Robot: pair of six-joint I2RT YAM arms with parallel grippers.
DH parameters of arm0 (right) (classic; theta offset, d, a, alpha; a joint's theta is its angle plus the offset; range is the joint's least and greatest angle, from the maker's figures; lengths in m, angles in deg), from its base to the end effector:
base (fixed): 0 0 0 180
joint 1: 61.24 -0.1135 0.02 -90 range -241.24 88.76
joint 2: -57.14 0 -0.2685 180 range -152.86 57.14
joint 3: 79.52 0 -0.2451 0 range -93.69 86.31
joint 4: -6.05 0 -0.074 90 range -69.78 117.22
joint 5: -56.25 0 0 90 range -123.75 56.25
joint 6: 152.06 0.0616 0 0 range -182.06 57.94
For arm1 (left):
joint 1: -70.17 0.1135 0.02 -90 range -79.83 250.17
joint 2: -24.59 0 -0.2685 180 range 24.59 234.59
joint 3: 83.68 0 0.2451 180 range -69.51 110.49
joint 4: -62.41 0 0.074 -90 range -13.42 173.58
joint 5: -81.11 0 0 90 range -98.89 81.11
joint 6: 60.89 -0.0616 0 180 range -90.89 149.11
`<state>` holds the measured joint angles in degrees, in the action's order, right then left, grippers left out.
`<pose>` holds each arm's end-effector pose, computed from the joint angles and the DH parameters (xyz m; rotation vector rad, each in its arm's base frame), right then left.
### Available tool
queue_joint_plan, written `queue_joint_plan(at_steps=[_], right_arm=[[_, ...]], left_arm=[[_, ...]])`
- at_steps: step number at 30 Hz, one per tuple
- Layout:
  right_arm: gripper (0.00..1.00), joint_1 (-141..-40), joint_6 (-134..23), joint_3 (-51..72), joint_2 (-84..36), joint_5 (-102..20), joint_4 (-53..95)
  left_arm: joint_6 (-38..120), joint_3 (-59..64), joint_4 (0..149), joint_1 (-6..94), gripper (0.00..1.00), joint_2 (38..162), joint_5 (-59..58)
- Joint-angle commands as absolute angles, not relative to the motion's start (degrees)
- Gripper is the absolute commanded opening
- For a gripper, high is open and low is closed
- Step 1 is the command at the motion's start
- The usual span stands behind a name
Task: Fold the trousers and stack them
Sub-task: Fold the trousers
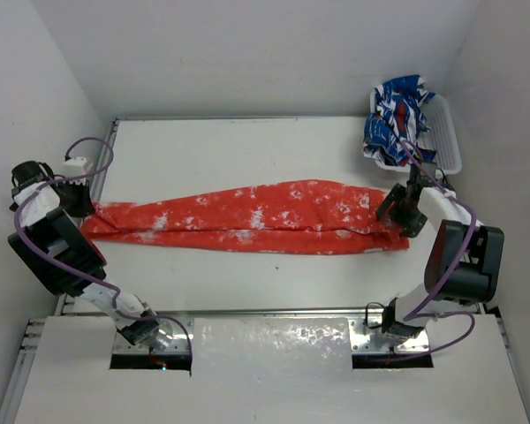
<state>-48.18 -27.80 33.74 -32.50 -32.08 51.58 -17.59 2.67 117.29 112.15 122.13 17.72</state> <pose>0.2859 -0.0682 0.1605 1.1169 2.5301 0.0573 0.2772 0.2123 0.2141 0.2304 2.5177 -0.0531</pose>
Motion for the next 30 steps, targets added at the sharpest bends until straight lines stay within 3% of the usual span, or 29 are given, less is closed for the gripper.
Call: queue_joint_plan(at_steps=[1, 5, 10, 11, 21, 24, 26, 27, 28, 30], right_arm=[[0.76, -47.88, -28.05, 30.77, -29.09, -26.90, 56.95], [0.80, -47.88, -19.48, 29.88, -24.44, -27.76, 60.04], [0.81, -47.97, -2.40, 41.91, -16.34, -30.67, 50.83], [0.86, -47.97, 1.27, 44.10, -15.11, -29.19, 47.94], [0.86, -48.76, 5.53, 43.51, -21.86, -25.67, 41.32], [0.79, -48.76, 4.22, 42.90, -24.05, -22.42, 39.30], [0.66, -48.93, 1.51, 41.06, -25.90, -20.40, 38.16], [0.57, -48.93, 0.62, 40.35, -28.00, -19.69, 38.33], [0.33, -48.85, -0.87, 39.48, -28.80, -18.29, 38.68], [0.11, -48.85, -2.98, 37.63, -29.60, -17.67, 38.42]], left_arm=[[-19.50, 2.82, 114.81, 111.92, 0.01, 118.20, 20.29], [-19.50, 2.47, 115.07, 111.83, 0.01, 117.23, 20.46], [-19.50, 2.39, 115.43, 111.57, 0.01, 117.32, 19.93], [-19.67, 2.39, 115.43, 111.48, 0.01, 117.23, 19.76], [-19.67, 3.26, 115.43, 111.39, 0.00, 116.88, 19.32], [-19.67, 3.35, 114.81, 111.30, 0.00, 116.53, 19.41], [-19.32, 3.70, 114.29, 111.39, 0.00, 116.61, 19.84], [-19.06, 3.79, 113.59, 111.30, 0.00, 116.70, 20.02], [-18.54, 3.97, 112.97, 111.39, 0.00, 116.70, 20.72], [-16.87, 4.58, 110.09, 111.39, 0.00, 116.70, 21.69]])
